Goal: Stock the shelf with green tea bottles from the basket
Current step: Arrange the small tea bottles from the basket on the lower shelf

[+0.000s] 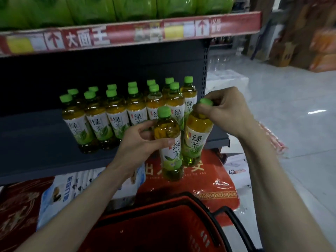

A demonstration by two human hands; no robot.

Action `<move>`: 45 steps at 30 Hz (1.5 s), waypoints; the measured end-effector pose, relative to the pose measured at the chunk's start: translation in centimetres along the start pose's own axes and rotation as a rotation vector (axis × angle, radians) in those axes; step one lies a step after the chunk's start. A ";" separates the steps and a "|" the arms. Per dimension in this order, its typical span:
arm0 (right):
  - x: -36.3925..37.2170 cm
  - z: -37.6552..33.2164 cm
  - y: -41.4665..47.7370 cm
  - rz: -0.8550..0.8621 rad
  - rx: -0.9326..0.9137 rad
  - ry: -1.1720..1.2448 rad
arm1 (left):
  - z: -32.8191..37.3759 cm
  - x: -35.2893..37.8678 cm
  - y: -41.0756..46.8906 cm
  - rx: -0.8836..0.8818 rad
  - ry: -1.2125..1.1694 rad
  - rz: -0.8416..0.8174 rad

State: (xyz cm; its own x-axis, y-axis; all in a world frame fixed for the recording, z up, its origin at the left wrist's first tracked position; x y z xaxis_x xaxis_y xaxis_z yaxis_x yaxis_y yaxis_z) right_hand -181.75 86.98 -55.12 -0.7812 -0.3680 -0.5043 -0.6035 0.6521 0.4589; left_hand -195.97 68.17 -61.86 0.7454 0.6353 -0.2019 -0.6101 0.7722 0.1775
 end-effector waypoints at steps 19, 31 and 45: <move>2.5 3.5 6.6 0.023 -0.024 -0.106 | 0.5 2.2 9.1 0.196 0.176 -0.018; 6.2 8.3 6.2 0.076 0.073 0.019 | -1.5 2.9 8.5 0.220 0.394 0.057; 10.2 14.6 -2.4 0.143 0.310 0.177 | -4.6 4.2 6.8 0.231 0.235 0.334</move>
State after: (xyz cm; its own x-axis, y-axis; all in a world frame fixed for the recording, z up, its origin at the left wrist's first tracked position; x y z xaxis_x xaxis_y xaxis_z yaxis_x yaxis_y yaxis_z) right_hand -185.96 91.34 -72.02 -0.8860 -0.3499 -0.3042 -0.4304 0.8646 0.2592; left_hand -198.22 76.09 -65.89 0.4213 0.8539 -0.3057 -0.7105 0.5202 0.4739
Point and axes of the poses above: each hand's wrist, its own y-axis towards the middle knuckle, its own x-axis out of the palm, z = x × y, the point moved 8 cm from there along y, towards the middle knuckle, and after that the axes turned 2 degrees about x, right-handed, at the moved point
